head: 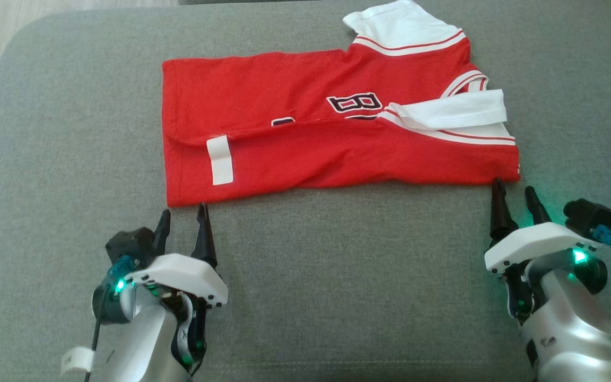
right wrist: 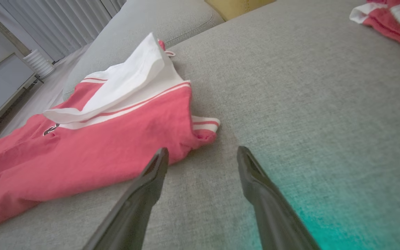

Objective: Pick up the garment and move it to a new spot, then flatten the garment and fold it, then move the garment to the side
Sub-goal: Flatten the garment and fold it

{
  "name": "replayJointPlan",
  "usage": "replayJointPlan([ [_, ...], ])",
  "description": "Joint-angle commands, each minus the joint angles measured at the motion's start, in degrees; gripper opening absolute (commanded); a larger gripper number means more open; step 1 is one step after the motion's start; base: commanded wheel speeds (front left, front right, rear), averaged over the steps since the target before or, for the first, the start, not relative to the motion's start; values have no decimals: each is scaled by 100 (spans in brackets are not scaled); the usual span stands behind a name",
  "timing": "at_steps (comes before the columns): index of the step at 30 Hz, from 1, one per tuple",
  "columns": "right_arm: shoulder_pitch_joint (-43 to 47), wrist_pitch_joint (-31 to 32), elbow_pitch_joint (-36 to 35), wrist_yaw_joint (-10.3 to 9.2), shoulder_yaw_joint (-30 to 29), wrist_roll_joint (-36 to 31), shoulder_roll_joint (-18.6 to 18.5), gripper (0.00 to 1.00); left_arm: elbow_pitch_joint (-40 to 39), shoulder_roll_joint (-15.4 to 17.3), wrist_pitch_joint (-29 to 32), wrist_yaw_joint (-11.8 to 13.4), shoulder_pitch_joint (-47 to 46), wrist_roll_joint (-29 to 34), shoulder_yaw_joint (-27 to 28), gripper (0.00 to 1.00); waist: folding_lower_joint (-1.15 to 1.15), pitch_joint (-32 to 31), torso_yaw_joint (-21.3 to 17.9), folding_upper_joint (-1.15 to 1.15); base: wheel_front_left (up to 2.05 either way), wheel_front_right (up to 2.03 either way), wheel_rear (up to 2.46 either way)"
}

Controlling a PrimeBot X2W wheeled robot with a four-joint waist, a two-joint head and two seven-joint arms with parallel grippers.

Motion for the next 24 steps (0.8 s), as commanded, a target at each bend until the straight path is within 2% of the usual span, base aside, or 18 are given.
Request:
replayJointPlan([
  [1, -121, -36, -172, 37, 82, -51, 56, 100, -167, 101, -35, 22, -28, 38, 179, 100, 0, -17, 6, 0, 0, 0, 0],
  [11, -214, -36, -217, 37, -202, -75, 106, 100, -177, 100, -35, 26, -154, 82, 197, 100, 0, -21, 79, 0, 0, 0, 0],
  [17, -408, -36, 27, 37, -370, -134, 137, 100, -168, 100, -35, 44, -194, 20, 102, 100, 0, 63, 127, 0, 0, 0, 0],
  [18, -457, -36, 92, 37, -359, -155, 143, 95, -163, 100, -35, 46, -209, 16, 85, 100, 0, 93, 137, 0, 0, 0, 0],
  [19, -509, -37, 143, 37, -359, -171, 145, 76, -160, 100, -35, 49, -227, 13, 75, 100, 0, 110, 146, 0, 0, 0, 0],
  [20, -552, -30, 213, 37, -328, -207, 146, 42, -156, 100, -35, 52, -239, 12, 66, 100, 0, 121, 158, 0, 0, 0, 0],
  [21, -596, -22, 274, 37, -297, -234, 146, 2, -156, 100, -35, 44, -252, -9, 58, 100, 0, 139, 168, 0, 0, 0, 0],
  [24, -698, -12, 397, 37, -212, -249, 151, 0, -160, 100, -35, 38, -283, -49, 51, 100, 0, 170, 183, 0, 0, 0, 0],
])
